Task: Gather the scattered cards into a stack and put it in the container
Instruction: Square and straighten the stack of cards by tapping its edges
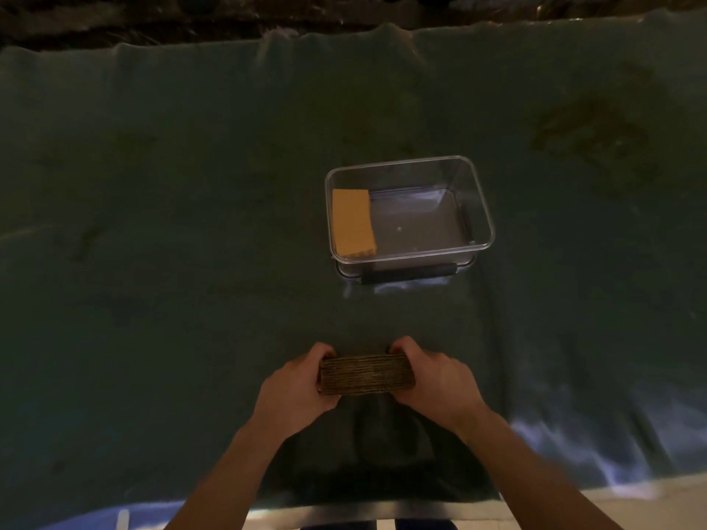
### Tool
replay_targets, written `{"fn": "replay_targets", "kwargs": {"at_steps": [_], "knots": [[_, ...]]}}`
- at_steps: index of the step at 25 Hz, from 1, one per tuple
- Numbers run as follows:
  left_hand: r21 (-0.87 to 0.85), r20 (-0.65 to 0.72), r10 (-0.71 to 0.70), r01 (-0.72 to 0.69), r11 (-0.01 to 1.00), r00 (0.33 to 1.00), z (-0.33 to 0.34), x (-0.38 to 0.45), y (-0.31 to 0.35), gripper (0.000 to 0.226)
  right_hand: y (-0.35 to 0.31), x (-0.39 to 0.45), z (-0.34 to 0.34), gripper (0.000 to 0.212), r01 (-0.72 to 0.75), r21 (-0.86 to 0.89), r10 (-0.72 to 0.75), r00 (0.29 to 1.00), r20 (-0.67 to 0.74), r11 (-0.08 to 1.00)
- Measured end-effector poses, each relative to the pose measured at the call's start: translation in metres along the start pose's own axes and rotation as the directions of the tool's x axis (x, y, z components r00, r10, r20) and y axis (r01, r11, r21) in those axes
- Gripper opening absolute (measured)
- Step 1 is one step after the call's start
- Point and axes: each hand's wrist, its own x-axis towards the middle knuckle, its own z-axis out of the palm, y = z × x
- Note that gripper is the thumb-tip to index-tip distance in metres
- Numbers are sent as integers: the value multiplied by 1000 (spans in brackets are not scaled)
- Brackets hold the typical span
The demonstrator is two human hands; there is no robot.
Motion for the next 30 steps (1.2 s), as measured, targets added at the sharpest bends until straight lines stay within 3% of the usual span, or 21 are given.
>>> {"fn": "replay_targets", "kwargs": {"at_steps": [8, 12, 14, 16, 17, 19, 22, 26, 30], "knots": [[-40, -42, 6, -7, 999, 999, 2, 2, -2, 34, 0, 1, 2, 35, 0, 30, 0, 1000, -20, 1000], [-245, -100, 39, -62, 967, 994, -6, -1, -7, 36, -2, 2, -2, 35, -63, 215, 56, 998, 36, 975], [-512, -93, 22, -67, 856, 995, -13, -4, -6, 42, -3, 2, -4, 39, -130, 451, 85, 989, 120, 883], [-781, -43, 5, -36, 624, 999, -17, -10, 4, 49, -10, 1, -4, 40, -208, 683, 91, 975, 203, 701], [-847, -35, 2, -31, 531, 999, -16, -11, 11, 53, -16, 0, -3, 41, -243, 745, 93, 967, 238, 621], [-886, -46, -21, -31, 462, 999, -9, -12, 23, 64, -27, -1, 3, 43, -284, 789, 73, 953, 293, 545], [-857, -100, -56, -57, 512, 993, -8, -10, 33, 66, -32, -1, 13, 49, -266, 775, 57, 957, 286, 574], [-730, -111, 38, -108, 675, 993, -13, -4, 33, 63, -31, -2, 4, 81, -7, 635, 55, 997, -56, 773], [-715, -147, 27, -125, 688, 989, -4, -3, 48, 65, -48, -1, 3, 80, 122, 605, -47, 989, -138, 787]]}}
